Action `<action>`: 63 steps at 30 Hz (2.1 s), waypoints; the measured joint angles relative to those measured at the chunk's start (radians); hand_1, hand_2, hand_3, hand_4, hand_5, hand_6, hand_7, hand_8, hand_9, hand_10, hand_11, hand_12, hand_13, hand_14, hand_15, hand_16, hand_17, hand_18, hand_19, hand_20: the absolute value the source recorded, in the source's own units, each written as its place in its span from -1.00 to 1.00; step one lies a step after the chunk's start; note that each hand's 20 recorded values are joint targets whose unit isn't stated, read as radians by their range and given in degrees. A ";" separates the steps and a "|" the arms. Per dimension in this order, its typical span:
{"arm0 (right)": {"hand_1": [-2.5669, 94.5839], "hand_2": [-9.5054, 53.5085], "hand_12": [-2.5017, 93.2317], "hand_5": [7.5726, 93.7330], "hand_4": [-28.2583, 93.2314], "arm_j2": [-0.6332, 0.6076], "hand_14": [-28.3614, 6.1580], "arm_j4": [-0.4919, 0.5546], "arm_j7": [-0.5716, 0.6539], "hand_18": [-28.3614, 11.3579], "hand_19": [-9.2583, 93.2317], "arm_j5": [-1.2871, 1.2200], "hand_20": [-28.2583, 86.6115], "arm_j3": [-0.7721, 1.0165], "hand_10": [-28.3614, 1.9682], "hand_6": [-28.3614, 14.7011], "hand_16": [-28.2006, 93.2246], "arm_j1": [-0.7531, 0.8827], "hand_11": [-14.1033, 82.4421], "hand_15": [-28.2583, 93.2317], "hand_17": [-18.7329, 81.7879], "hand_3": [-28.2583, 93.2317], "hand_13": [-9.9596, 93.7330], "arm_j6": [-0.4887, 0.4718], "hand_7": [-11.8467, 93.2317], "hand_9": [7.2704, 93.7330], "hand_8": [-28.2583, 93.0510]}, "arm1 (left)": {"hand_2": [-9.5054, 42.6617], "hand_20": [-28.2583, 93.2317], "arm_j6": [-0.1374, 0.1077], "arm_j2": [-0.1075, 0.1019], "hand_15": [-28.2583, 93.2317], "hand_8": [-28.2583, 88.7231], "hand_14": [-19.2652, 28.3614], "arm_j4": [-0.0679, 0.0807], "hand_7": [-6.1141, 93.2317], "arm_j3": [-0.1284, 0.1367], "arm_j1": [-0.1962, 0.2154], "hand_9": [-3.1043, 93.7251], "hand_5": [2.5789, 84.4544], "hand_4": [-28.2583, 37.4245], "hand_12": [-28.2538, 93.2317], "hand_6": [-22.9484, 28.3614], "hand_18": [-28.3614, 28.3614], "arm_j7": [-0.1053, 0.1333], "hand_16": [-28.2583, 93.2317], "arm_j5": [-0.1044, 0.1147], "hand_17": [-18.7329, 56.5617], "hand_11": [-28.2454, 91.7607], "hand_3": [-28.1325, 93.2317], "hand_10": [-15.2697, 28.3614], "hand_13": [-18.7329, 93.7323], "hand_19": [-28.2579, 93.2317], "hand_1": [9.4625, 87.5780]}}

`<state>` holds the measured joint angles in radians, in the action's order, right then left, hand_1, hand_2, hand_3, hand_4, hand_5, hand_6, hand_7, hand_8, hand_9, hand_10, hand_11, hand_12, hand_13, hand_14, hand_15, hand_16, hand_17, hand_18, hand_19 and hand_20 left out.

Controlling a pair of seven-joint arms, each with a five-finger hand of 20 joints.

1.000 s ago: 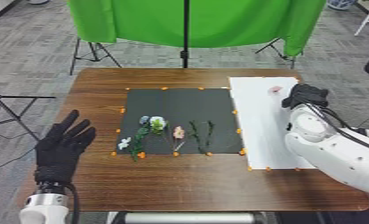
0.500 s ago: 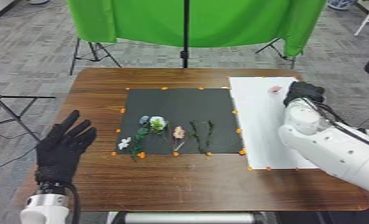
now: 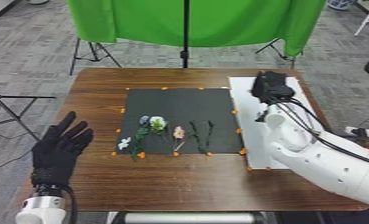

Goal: Arrange flowers

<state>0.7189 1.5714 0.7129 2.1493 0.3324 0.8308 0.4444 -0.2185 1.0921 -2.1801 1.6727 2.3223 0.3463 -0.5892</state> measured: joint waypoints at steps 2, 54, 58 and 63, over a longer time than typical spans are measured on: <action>0.12 -1.00 -0.32 0.84 -1.00 0.026 0.38 0.036 -0.040 -0.65 0.83 0.005 0.38 -0.016 0.44 0.59 -0.16 -0.011 -0.20 0.64 -0.17 0.61 0.56 -0.021 -0.52 0.94 -0.55 | -0.26 -0.18 -0.001 -0.002 0.44 -0.66 1.00 0.000 -0.71 -0.003 0.000 -0.25 -0.16 -1.00 -0.37 0.27 1.00 0.002 -0.73 0.002 -0.71 -0.12 0.75 0.66 -0.30 0.36 -0.73; -0.31 -1.00 -0.63 0.10 -1.00 0.045 -0.13 0.275 -0.070 -0.80 0.66 -0.056 0.47 0.160 -0.12 0.30 -0.30 0.141 -0.10 0.71 -0.42 0.79 0.10 -0.309 -0.51 0.19 -0.74 | -0.22 -0.19 -0.017 -0.040 0.43 -0.65 1.00 -0.001 -0.73 -0.035 0.004 -0.24 -0.15 -1.00 -0.36 0.27 1.00 0.028 -0.72 0.028 -0.72 -0.13 0.74 0.66 -0.29 0.35 -0.78; -0.32 -1.00 -0.64 0.00 -1.00 0.042 -0.18 0.107 -0.030 -0.79 0.64 -0.118 0.44 0.074 -0.15 0.34 -0.34 0.011 -0.25 0.68 -0.44 0.81 0.00 -0.248 -0.49 -0.01 -0.75 | -0.22 -0.19 -0.021 -0.044 0.43 -0.65 1.00 0.000 -0.72 -0.042 0.002 -0.24 -0.15 -1.00 -0.36 0.27 1.00 0.041 -0.72 0.034 -0.72 -0.13 0.74 0.66 -0.29 0.35 -0.78; -0.33 -1.00 -0.63 -0.19 -1.00 0.030 -0.35 -0.062 -0.025 -0.79 0.61 -0.184 0.38 0.070 -0.25 0.38 -0.41 -0.087 -0.40 0.64 -0.47 0.82 -0.15 -0.320 -0.50 -0.24 -0.75 | -0.22 -0.19 -0.025 -0.053 0.43 -0.65 1.00 0.003 -0.72 -0.047 0.001 -0.24 -0.15 -1.00 -0.36 0.27 1.00 0.053 -0.72 0.043 -0.72 -0.13 0.74 0.66 -0.29 0.36 -0.78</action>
<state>0.7490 1.5097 0.6877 1.9650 0.4021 0.7437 0.1246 -0.2439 1.0391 -2.1767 1.6253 2.3235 0.3992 -0.5466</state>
